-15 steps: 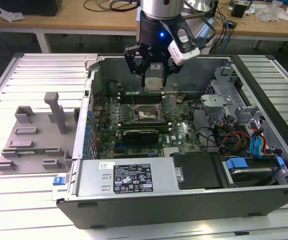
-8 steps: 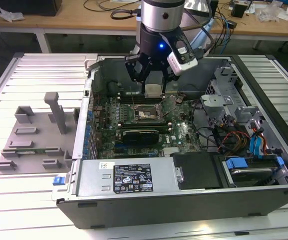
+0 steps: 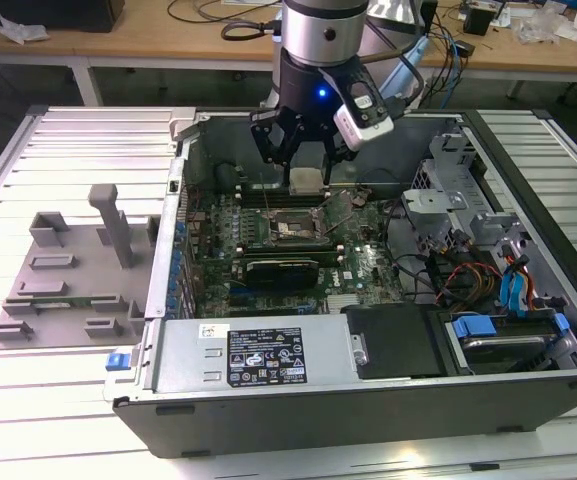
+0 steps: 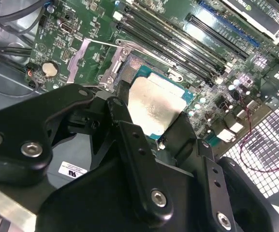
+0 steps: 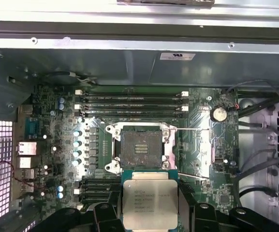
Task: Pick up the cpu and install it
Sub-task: 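Pick up the cpu and move it towards the insertion slot, then place the cpu into insertion slot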
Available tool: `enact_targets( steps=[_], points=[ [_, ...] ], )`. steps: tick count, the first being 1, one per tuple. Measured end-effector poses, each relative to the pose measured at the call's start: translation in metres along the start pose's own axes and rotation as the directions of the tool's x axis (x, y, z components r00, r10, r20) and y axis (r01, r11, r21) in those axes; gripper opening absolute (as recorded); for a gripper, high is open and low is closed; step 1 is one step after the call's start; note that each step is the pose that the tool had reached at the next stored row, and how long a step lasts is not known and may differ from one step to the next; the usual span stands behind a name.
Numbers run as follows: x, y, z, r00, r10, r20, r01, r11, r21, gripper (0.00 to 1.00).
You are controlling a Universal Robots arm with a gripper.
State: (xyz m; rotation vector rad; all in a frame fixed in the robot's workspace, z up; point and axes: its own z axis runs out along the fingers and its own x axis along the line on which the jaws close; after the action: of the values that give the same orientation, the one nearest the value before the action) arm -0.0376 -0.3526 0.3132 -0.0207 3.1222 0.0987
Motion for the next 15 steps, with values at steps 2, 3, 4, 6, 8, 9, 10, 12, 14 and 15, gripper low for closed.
enact_targets(
  steps=[2, 3, 4, 6, 8, 9, 10, 12, 14, 15],
  points=[
    [0.0001, 0.0003, 0.001, 1.0, -0.002, -0.0004, 0.002, 1.0, 0.0003, 0.55],
    [0.0001, 0.0003, 0.0011, 1.0, -0.002, -0.0002, 0.002, 1.0, 0.0001, 0.55],
    [0.0001, 0.0003, 0.0011, 1.0, -0.002, -0.0002, 0.002, 1.0, 0.0001, 0.55],
    [0.0001, 0.0003, 0.0011, 1.0, -0.002, -0.0002, 0.002, 1.0, 0.0001, 0.55],
    [0.0001, 0.0003, 0.0011, 1.0, -0.002, -0.0003, 0.002, 1.0, 0.0001, 0.55],
    [0.0001, 0.0003, 0.0011, 1.0, -0.002, -0.0003, 0.002, 1.0, 0.0001, 0.55],
    [0.0001, 0.0003, 0.0011, 1.0, -0.002, -0.0003, 0.002, 1.0, 0.0001, 0.55],
    [0.0001, 0.0003, 0.0011, 1.0, -0.002, -0.0003, 0.002, 1.0, 0.0001, 0.55],
    [0.0001, 0.0003, 0.0011, 1.0, -0.002, -0.0003, 0.002, 1.0, 0.0001, 0.55],
    [0.0001, 0.0003, 0.0011, 1.0, -0.002, -0.0003, 0.002, 1.0, 0.0001, 0.55]
  ],
)
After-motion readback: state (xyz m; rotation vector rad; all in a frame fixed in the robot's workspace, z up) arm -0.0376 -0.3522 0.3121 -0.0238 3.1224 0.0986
